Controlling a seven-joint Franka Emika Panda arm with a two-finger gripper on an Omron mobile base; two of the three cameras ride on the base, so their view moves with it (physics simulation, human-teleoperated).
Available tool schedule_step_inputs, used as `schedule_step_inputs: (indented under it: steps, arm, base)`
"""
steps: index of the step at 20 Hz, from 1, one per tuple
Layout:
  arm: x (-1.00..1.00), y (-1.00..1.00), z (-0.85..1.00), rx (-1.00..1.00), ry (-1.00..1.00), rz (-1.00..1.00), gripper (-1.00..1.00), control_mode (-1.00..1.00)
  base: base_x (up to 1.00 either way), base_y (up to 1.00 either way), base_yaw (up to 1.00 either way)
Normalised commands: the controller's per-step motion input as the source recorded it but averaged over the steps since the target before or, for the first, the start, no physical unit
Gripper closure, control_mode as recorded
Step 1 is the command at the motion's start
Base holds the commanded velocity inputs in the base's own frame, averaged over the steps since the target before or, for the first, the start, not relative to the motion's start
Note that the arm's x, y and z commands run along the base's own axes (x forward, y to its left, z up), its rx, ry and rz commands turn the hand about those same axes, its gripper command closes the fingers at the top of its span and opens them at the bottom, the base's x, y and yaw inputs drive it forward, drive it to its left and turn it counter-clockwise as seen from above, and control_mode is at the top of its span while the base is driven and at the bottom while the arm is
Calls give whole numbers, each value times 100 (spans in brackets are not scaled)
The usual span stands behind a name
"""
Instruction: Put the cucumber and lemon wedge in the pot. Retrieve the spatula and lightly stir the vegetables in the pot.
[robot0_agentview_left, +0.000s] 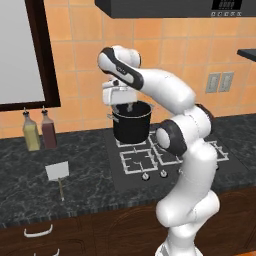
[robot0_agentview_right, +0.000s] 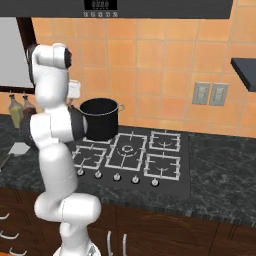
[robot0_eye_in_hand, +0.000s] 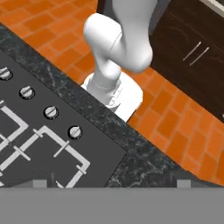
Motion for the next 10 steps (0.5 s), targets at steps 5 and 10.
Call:
schedule_step_inputs:
  steps: [5,10]
  arm:
    - [-100,91,-54,7,0,-4,-100,-100]
    - [-100,99,-62,0,0,-33,-100,-100]
  base:
    - [0,0,0]
    - [0,0,0]
